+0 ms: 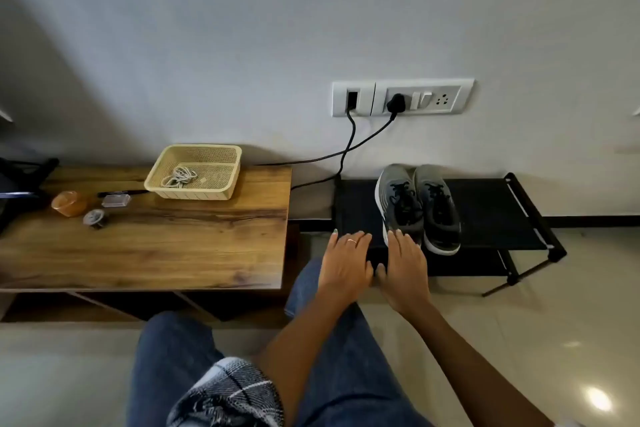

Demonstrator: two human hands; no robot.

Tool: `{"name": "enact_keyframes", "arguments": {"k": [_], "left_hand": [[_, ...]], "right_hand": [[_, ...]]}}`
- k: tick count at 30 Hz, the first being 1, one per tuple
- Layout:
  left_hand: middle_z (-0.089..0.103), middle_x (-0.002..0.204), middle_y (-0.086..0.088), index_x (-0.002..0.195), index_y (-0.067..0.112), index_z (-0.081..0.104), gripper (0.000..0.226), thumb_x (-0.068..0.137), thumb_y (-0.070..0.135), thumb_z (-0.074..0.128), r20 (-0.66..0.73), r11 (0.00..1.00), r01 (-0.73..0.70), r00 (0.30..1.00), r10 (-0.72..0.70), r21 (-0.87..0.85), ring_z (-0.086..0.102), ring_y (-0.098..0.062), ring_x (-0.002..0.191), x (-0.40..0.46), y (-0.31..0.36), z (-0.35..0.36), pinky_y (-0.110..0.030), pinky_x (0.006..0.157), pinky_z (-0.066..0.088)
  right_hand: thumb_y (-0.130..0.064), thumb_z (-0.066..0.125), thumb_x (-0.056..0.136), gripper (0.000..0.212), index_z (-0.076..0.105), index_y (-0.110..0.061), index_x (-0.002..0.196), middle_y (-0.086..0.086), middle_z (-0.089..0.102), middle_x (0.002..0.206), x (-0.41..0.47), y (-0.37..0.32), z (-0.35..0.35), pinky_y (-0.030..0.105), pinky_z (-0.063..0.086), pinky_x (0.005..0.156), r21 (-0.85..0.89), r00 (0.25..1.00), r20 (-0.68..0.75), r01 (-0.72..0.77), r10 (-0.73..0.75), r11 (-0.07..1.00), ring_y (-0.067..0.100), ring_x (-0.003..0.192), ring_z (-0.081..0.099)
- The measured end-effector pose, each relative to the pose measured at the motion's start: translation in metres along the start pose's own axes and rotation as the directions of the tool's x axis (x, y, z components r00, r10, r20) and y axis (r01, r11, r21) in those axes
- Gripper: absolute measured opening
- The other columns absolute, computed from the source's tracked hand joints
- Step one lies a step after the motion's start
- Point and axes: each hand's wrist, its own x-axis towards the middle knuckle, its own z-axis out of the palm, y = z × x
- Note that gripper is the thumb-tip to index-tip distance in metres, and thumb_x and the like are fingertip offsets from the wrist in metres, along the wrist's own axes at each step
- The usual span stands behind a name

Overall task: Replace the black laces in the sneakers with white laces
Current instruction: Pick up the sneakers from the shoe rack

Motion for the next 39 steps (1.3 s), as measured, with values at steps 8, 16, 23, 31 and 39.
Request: {"name": "enact_keyframes", "arguments": {"k": [8, 16, 23, 31, 39], "left_hand": [[0.029, 0.156, -0.005, 0.149, 0.015, 0.027, 0.060, 0.095, 0.026, 0.050, 0.118, 0.998, -0.051, 0.992, 0.048, 0.022, 0.025, -0.022, 0.143, 0.055, 0.040, 0.027, -0.041, 0.120, 0.003], [0.015, 0.160, -0.003, 0.152, 0.018, 0.016, 0.068, 0.096, 0.029, 0.052, 0.280, 0.996, -0.007, 0.960, -0.017, 0.084, 0.007, -0.033, 0.147, 0.113, 0.060, 0.055, -0.053, 0.119, 0.004], [0.042, 0.144, -0.012, 0.138, 0.010, 0.037, 0.045, 0.096, 0.019, 0.054, 0.366, 0.985, 0.173, 0.915, -0.169, 0.022, 0.031, -0.040, 0.136, 0.142, 0.069, 0.082, -0.057, 0.113, 0.023], [0.057, 0.124, -0.015, 0.127, 0.004, 0.049, 0.034, 0.095, -0.008, 0.042, 0.235, 0.975, 0.220, 0.949, -0.210, -0.018, 0.040, -0.042, 0.131, 0.146, 0.070, 0.094, -0.044, 0.095, 0.048], [0.051, 0.130, -0.014, 0.129, 0.005, 0.046, 0.033, 0.098, -0.002, 0.039, 0.234, 0.982, 0.176, 0.960, -0.156, -0.067, 0.023, -0.038, 0.142, 0.124, 0.058, 0.078, -0.046, 0.092, 0.047]], "right_hand": [[-0.012, 0.060, 0.082, 0.060, 0.042, 0.000, 0.138, 0.019, 0.045, 0.141, 0.035, 0.059, -0.008, 0.047, 0.025, 0.112, 0.021, 0.985, -0.045, -0.163, 0.164, 0.986, 0.034, 0.136, 0.035], [-0.024, 0.051, 0.091, 0.064, 0.024, -0.013, 0.148, 0.006, 0.033, 0.149, 0.083, 0.100, -0.009, 0.048, 0.016, 0.112, -0.094, 0.952, 0.089, -0.286, 0.294, 0.954, 0.024, 0.142, 0.019], [-0.014, 0.047, 0.093, 0.044, 0.039, -0.012, 0.136, 0.009, 0.046, 0.132, 0.110, 0.113, 0.003, 0.042, 0.039, 0.100, -0.203, 0.939, 0.139, -0.285, 0.315, 0.937, 0.026, 0.125, 0.037], [-0.009, 0.057, 0.088, 0.025, 0.057, -0.007, 0.113, 0.010, 0.055, 0.119, 0.110, 0.117, 0.004, 0.040, 0.049, 0.083, -0.162, 0.940, 0.089, -0.312, 0.329, 0.936, 0.027, 0.114, 0.046], [0.007, 0.069, 0.070, 0.029, 0.065, -0.003, 0.097, 0.012, 0.061, 0.097, 0.074, 0.111, -0.007, 0.035, 0.045, 0.056, -0.040, 0.939, -0.041, -0.344, 0.342, 0.938, 0.031, 0.096, 0.054]]}}
